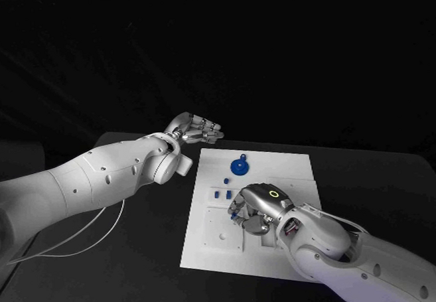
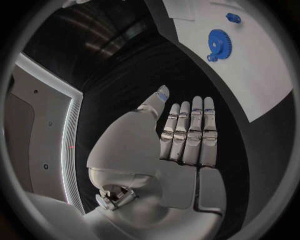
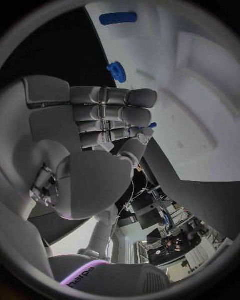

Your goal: Assemble the parts on the task board

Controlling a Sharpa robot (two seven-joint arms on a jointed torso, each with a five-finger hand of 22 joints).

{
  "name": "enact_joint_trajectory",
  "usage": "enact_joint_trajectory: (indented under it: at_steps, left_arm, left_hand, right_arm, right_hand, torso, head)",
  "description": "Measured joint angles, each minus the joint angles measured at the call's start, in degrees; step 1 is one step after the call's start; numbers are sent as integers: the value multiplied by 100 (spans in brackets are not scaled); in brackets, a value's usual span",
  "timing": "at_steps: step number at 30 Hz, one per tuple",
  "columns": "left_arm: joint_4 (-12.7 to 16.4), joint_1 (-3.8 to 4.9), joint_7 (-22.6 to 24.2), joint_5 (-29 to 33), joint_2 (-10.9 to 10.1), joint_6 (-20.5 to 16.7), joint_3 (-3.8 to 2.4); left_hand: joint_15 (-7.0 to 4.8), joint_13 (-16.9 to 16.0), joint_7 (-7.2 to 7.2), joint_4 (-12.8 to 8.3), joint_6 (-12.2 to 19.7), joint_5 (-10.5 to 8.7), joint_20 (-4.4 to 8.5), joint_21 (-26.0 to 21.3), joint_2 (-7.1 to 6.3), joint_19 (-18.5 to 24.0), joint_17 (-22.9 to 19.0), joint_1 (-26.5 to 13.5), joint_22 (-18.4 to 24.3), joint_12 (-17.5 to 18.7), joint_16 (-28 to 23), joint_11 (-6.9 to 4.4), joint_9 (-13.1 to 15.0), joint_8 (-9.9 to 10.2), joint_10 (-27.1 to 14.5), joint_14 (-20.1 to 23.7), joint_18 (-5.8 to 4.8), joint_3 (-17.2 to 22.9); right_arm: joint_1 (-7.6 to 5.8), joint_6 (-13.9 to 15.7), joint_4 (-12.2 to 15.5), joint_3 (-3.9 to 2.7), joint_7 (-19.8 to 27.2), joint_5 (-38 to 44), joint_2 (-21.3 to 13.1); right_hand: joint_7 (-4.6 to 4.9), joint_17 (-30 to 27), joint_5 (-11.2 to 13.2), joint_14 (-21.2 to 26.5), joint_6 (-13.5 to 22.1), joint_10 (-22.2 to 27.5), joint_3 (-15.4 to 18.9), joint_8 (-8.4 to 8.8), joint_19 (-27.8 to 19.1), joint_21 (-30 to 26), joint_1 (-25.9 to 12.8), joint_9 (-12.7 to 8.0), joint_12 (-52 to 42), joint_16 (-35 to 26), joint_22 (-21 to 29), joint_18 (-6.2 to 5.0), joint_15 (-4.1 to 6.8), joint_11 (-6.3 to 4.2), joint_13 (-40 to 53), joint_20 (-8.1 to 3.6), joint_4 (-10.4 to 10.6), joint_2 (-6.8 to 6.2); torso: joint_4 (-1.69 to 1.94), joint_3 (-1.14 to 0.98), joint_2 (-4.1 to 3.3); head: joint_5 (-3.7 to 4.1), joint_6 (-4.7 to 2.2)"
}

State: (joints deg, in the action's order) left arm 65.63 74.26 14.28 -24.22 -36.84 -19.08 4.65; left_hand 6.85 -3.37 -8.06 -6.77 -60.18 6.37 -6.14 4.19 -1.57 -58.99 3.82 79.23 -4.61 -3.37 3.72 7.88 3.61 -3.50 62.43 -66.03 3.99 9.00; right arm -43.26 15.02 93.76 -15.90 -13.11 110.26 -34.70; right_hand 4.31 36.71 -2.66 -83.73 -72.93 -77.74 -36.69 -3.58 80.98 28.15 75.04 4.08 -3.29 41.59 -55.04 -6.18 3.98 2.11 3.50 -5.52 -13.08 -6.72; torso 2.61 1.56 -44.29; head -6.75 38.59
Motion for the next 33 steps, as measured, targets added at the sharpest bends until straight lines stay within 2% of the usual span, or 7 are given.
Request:
enact_joint_trajectory:
  at_steps: [4,13,33]
  left_arm:
    - [0,0,8,-17,10,-2,0]
    - [11,0,19,-107,13,-4,0]
    - [21,-1,23,-186,-9,-4,0]
  left_hand:
    - [0,0,0,0,0,0,0,0,0,0,0,0,0,0,0,21,0,0,-21,0,0,0]
    - [0,0,0,-14,0,0,0,0,0,0,0,0,-1,0,0,21,0,0,-21,0,0,14]
    - [0,0,0,-14,0,0,0,0,0,0,0,0,3,0,0,21,0,0,-21,0,0,14]
  right_arm:
    - [22,-6,-53,27,0,39,24]
    - [45,-37,-120,42,-3,113,31]
    - [94,-77,-252,50,-14,211,49]
  right_hand:
    - [0,0,0,0,0,0,-15,0,0,0,0,0,0,0,-7,0,0,0,0,0,-16,0]
    - [0,-11,0,0,0,-9,-8,0,31,-44,-1,0,0,0,-46,0,-1,-10,0,-10,-23,-1]
    - [0,-23,1,-1,1,-15,-24,5,73,-187,-3,-2,12,0,-208,0,-1,-20,0,-7,-54,-1]
  torso:
    - [0,-4,-2]
    - [-10,-7,-2]
    - [-7,-1,3]
  head:
    - [-20,40]
    - [-62,104]
    - [-91,157]
